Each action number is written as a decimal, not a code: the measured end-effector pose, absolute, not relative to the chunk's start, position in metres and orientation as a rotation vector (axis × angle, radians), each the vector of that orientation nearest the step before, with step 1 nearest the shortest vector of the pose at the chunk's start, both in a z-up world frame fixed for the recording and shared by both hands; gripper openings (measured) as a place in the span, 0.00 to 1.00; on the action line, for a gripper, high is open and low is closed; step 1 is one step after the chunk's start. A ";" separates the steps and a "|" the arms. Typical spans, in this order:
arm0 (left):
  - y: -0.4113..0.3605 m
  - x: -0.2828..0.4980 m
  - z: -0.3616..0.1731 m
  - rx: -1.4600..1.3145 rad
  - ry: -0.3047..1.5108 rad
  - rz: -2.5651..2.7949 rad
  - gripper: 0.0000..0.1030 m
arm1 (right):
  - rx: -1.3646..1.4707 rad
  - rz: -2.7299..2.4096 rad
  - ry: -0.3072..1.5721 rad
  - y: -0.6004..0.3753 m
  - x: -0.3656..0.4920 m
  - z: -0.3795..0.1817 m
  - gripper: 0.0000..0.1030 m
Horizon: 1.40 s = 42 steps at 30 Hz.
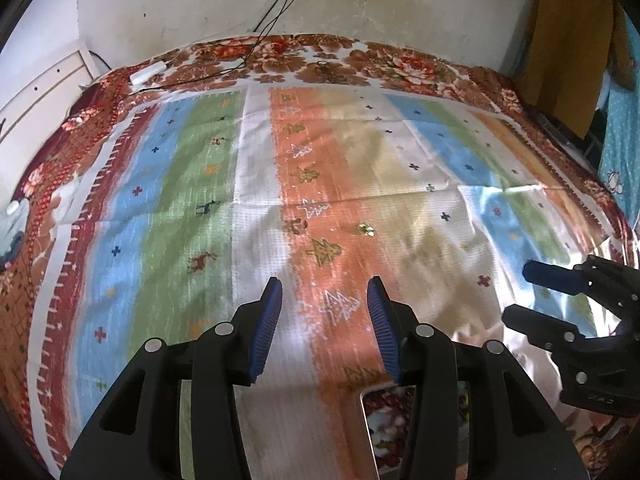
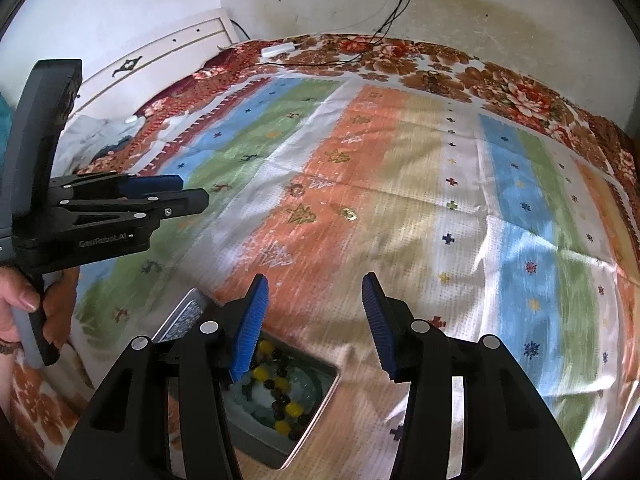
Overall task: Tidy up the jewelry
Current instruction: 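Move the left tool to the silver ring while the right tool approaches the gold earring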
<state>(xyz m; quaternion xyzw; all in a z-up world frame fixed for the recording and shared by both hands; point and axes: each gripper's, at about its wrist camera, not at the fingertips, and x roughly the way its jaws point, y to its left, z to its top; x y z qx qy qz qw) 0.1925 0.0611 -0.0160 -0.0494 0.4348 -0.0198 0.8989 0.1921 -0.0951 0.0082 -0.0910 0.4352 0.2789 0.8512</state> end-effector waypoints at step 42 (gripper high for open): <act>0.080 0.291 -0.060 -0.128 1.003 -0.013 0.50 | -0.271 0.583 0.996 -0.054 0.274 -0.043 0.57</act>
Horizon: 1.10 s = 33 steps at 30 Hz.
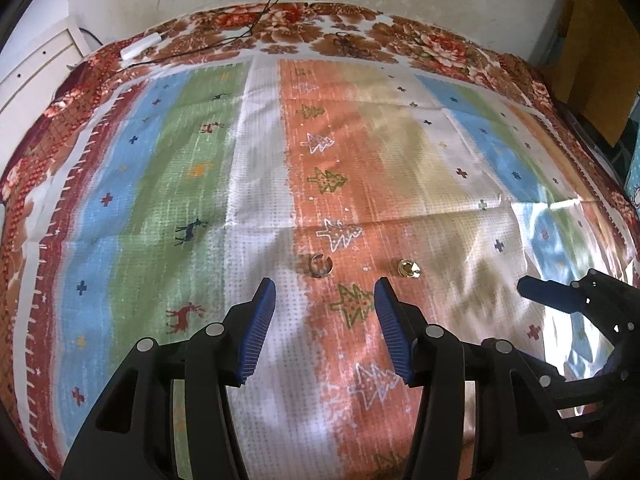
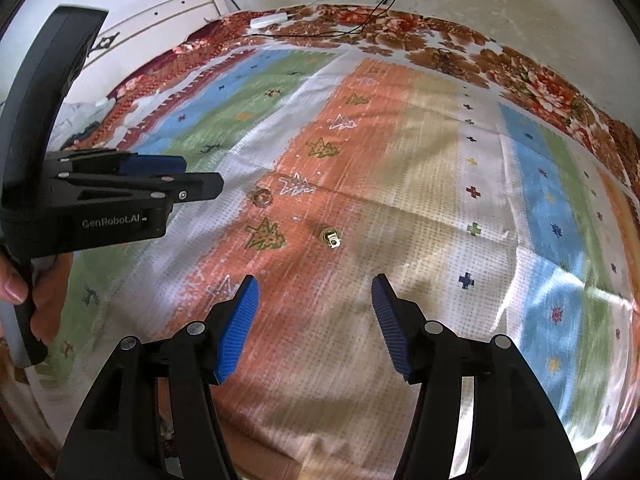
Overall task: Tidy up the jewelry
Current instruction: 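Move the left tool to the silver ring while the right tool approaches the gold earring, then grasp the silver ring with the left tool while the right tool grasps the gold earring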
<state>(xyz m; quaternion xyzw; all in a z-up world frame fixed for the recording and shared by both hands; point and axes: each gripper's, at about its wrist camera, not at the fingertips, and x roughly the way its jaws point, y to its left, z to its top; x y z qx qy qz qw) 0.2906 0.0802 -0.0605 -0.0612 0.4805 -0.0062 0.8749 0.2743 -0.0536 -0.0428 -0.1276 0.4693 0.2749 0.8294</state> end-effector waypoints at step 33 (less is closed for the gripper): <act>0.084 0.347 -0.116 -0.134 1.127 -0.007 0.51 | -0.364 0.686 1.027 -0.021 0.321 -0.096 0.57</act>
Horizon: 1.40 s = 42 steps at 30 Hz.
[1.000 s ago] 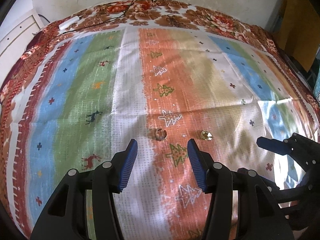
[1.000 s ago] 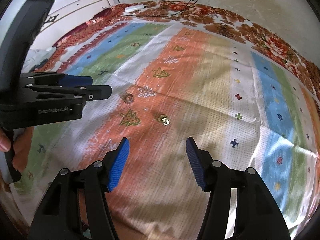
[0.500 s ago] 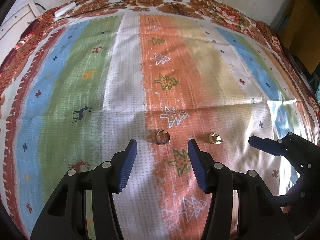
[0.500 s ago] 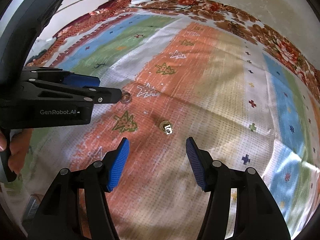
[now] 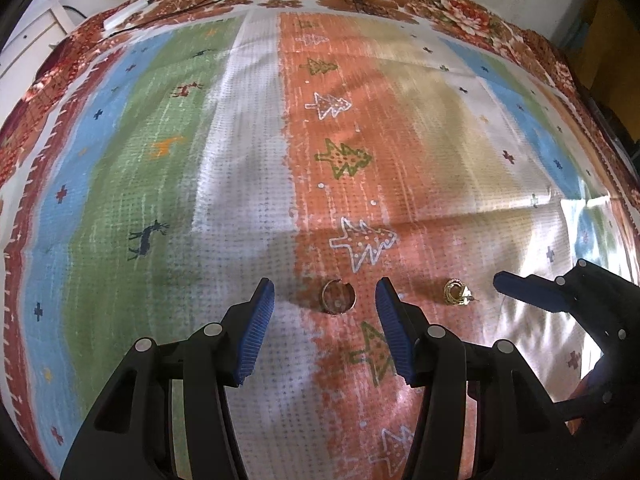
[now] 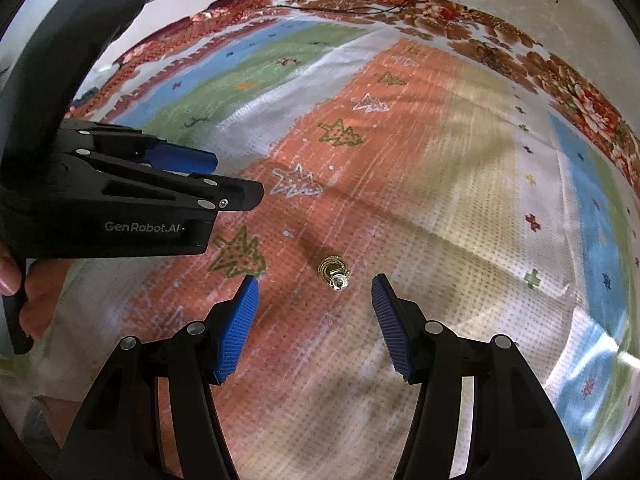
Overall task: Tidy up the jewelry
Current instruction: 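Grasp the silver ring with the left tool while the right tool grasps the gold earring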
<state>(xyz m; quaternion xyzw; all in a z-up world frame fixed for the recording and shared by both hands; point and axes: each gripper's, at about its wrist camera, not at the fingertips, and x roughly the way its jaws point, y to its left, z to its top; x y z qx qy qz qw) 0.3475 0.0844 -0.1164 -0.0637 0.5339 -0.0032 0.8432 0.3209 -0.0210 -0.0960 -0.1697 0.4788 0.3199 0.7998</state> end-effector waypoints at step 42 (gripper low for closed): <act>0.092 0.346 -0.112 -0.071 1.102 0.044 0.18 | -0.397 0.689 0.999 -0.014 0.326 -0.096 0.16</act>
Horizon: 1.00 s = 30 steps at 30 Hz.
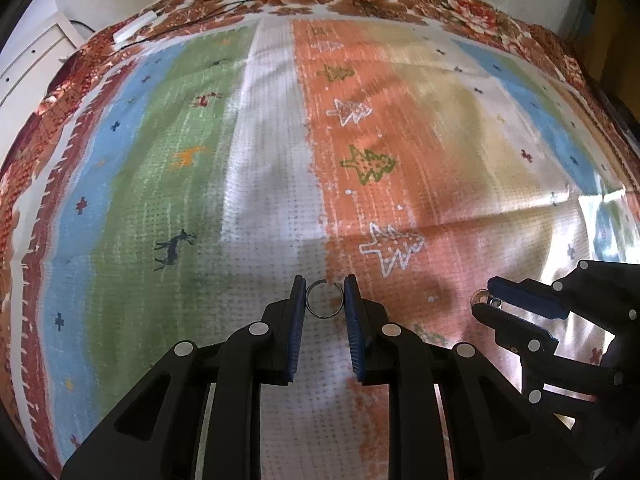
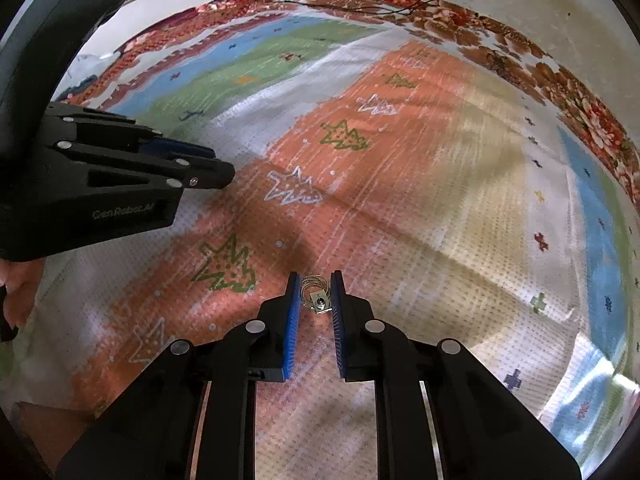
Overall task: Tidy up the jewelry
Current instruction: 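Grasp the silver ring with the left tool while the right tool grasps the gold earring, then carry the ring and earring over the tin and open both tools to release them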
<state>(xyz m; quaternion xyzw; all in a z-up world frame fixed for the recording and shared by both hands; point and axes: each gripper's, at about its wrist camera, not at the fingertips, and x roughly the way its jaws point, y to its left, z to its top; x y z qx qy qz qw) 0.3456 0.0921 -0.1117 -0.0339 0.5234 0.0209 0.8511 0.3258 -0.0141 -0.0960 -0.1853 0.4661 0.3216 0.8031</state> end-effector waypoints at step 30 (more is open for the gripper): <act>0.083 0.286 -0.052 -0.141 0.975 0.014 0.18 | -0.215 0.604 0.911 -0.052 0.287 -0.029 0.15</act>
